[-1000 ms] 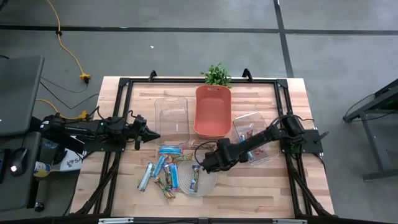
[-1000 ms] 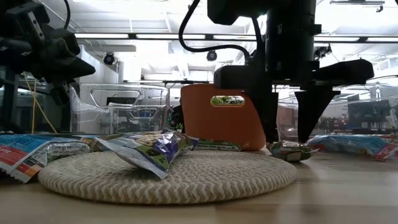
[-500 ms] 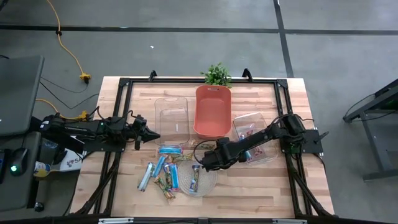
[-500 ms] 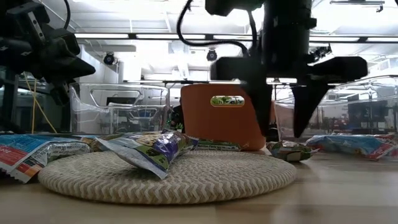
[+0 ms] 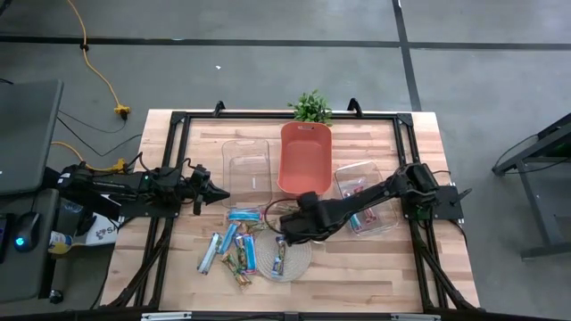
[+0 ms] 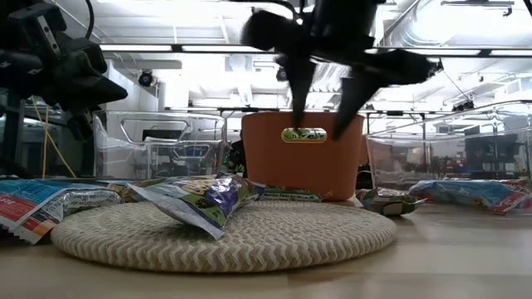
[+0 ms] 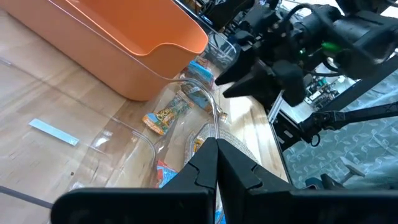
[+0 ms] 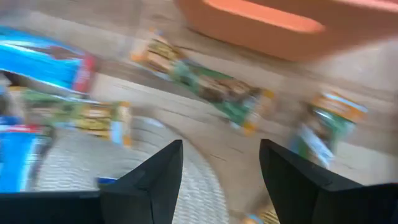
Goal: Pick and place Granola Bars by type
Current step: Put the yellow granola bar into the orange bin
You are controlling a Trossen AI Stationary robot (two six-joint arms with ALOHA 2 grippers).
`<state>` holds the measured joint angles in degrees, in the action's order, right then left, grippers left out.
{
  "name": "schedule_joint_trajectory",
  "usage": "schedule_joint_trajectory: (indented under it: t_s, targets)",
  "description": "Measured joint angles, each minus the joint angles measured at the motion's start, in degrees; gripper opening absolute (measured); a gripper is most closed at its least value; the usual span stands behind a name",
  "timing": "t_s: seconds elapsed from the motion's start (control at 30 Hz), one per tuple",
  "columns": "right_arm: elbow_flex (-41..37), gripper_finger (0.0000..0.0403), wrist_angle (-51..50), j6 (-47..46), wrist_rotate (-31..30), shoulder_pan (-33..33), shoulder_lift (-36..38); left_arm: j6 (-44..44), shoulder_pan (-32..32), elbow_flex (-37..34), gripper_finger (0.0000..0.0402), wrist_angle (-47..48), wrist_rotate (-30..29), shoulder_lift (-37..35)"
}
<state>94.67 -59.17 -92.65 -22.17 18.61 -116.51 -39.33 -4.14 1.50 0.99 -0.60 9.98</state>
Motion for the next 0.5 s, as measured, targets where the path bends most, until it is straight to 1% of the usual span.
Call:
schedule_joint_trajectory:
  t_s: [0.13,0.3,0.43,0.5]
  targets:
    - [0.0,0.0197,3.4,2.3,-1.8,0.0,0.0,0.0,0.0,0.0,0.0001,0.0,0.0,0.0]
    - [0.0,0.0197,4.8,4.0,-3.1,0.0,0.0,0.0,0.0,0.0,0.0001,0.0,0.0,0.0]
    - [-2.4,0.0197,7.7,3.8,-2.6,0.0,-0.1,0.0,0.0,0.0,0.0001,0.0,0.0,0.0]
    - [-4.6,0.0197,11.3,3.7,-1.7,0.1,-0.2,0.0,0.0,0.0,0.0001,0.0,0.0,0.0]
